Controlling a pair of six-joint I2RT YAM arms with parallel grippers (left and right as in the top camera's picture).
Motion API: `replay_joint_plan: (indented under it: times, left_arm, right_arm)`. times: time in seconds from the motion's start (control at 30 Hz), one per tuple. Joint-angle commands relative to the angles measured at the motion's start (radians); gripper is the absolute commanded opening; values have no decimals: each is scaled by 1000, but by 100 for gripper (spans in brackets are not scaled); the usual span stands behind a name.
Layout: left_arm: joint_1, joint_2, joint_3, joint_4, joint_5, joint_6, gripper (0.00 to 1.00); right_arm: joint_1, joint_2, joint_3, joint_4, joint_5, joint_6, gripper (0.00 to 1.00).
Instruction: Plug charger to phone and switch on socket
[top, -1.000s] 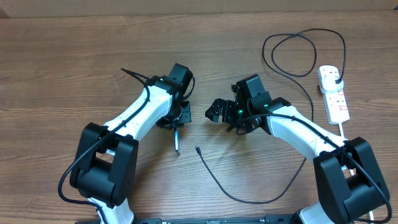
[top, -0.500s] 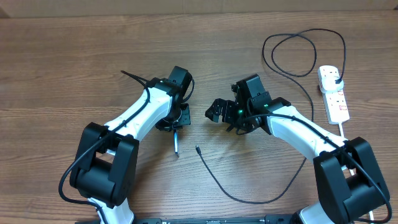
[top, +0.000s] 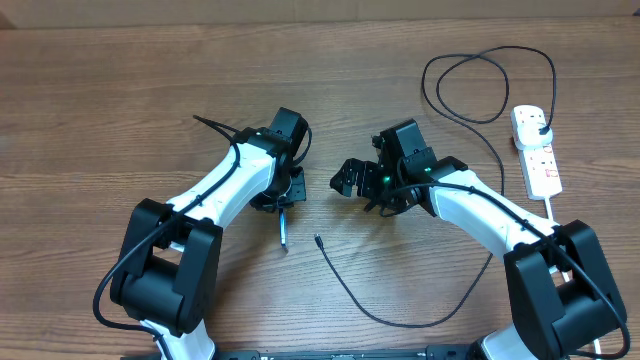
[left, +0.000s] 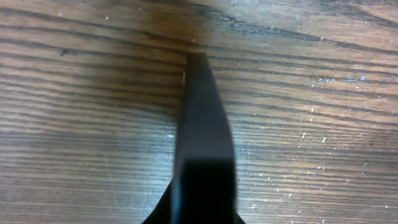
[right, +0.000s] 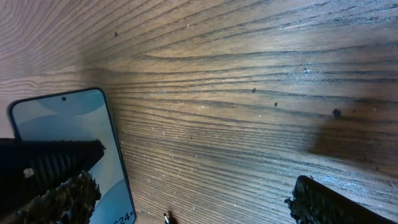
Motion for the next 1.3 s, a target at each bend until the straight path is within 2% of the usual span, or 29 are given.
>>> replay_joint_plan:
  times: [0.0,0.17,0.37,0.73,0.9,1.03,1.27]
  left_arm:
    - [-8,-5,-21,10,-13,-14,15]
    - [-8,-5,-21,8,-14,-14,16]
    - [-8,-5,-21,8,-14,-14,23]
    - [-8,-5,-21,-32,36,-13,20]
    - [-8,-5,-21,-50,39,-13,29]
    - [-8,-5,-21,-52,39,-13,30]
    - [-5,-5,-12,-63,61,-12,43]
  right_arm:
    - [0,-7,-8,5,10,-9,100]
    - [0,-7,-8,5,10,-9,100]
    - [0,-7,-8,5,10,-8,100]
    - [0,-7,-8,5,10,-8,100]
    - [0,-7,-8,6,10,-8,100]
    - [0,-7,-8,6,10,-8,100]
    - [0,-7,-8,6,10,-8,100]
